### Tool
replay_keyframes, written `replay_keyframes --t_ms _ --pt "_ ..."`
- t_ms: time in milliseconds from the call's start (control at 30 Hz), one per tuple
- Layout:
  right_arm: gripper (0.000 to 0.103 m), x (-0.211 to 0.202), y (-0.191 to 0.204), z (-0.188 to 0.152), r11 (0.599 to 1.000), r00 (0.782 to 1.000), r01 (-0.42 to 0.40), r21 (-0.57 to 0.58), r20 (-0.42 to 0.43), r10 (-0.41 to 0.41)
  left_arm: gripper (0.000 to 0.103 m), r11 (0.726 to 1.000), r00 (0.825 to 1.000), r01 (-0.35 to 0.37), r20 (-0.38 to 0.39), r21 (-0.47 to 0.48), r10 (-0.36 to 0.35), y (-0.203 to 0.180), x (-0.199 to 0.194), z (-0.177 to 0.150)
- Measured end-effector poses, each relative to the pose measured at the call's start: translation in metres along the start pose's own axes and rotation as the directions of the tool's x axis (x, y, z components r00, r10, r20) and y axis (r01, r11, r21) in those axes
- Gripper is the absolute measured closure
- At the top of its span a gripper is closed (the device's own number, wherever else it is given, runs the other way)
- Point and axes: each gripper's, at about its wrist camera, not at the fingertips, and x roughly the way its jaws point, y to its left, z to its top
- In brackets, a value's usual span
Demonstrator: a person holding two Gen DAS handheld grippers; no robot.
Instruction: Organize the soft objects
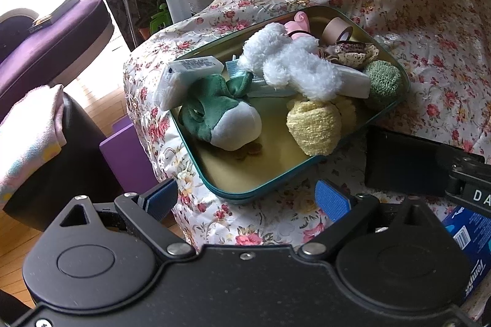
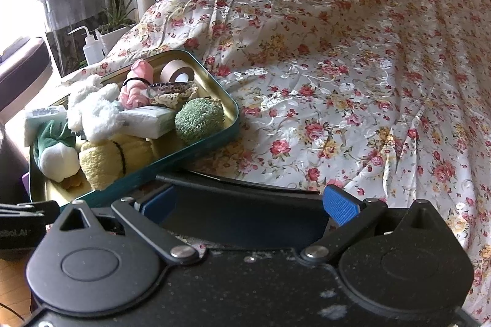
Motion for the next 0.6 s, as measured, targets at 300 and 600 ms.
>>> replay_keyframes --t_ms 300,600 --pt "0.000 -0.0002 0.0018 -0.0004 1.000 1.000 -0.004 -0.007 -0.001 0.004 0.009 1.000 1.000 0.005 -0.022 0.001 -0.005 -0.0011 0.0033 -0.0026" --pt "0.000 -0.0001 0.0016 -0.0005 1.000 1.000 -0.006 -0.008 0.001 0.006 0.009 1.000 1.000 0.006 -0.025 -0.001 -0.006 -0.0008 0.0038 -0.0028"
